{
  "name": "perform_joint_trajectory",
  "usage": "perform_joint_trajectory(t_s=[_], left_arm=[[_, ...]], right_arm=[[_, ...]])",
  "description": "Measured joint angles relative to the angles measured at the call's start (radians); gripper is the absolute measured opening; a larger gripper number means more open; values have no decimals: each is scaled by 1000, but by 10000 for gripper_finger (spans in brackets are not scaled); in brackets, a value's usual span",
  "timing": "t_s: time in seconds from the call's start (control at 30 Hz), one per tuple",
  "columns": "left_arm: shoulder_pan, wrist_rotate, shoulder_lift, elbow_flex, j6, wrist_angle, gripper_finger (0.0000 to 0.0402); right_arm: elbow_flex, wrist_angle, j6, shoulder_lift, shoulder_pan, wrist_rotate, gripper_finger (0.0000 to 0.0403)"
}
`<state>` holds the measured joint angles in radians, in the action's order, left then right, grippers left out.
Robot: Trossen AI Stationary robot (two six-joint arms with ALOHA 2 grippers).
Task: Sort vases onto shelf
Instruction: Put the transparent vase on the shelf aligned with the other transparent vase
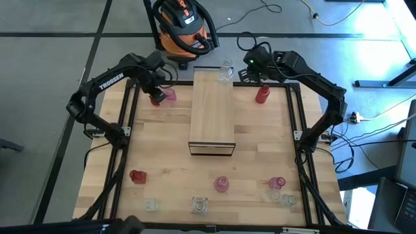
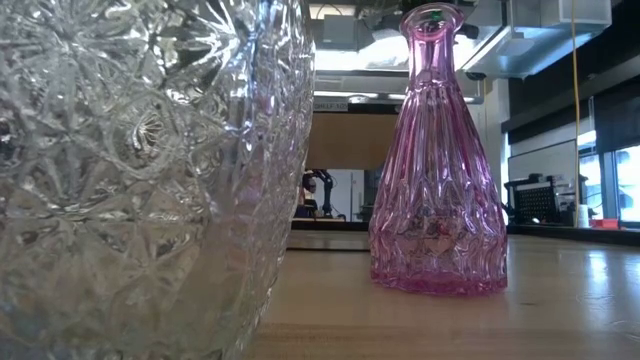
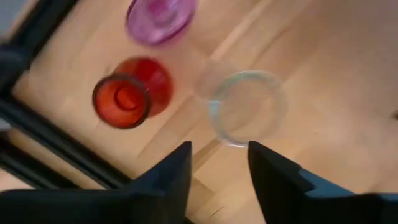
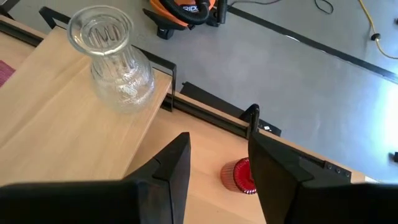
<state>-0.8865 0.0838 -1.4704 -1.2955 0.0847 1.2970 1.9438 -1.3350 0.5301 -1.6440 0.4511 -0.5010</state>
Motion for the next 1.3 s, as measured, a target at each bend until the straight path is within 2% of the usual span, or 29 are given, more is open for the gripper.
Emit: perform_joint_trajectory(t_s=[0.17,0.33,0.47,0.87,1.3], left_arm=[[-48,38,9,88,-6,-77,199],[-56,96,4,102,-34,-180,215],[-56,116,4,105,-73,-195,214],[-74,183,15,108,-87,-195,212],[-91,189,17,83,-98,-183,212]], right_arm=[[0,0,0,0,0,40,144],[0,0,0,0,0,71,144],[0,0,0,0,-11,97,144],[0,-1,0,0,-58,47,144],[0,-1,-4,-1,-58,37,144]])
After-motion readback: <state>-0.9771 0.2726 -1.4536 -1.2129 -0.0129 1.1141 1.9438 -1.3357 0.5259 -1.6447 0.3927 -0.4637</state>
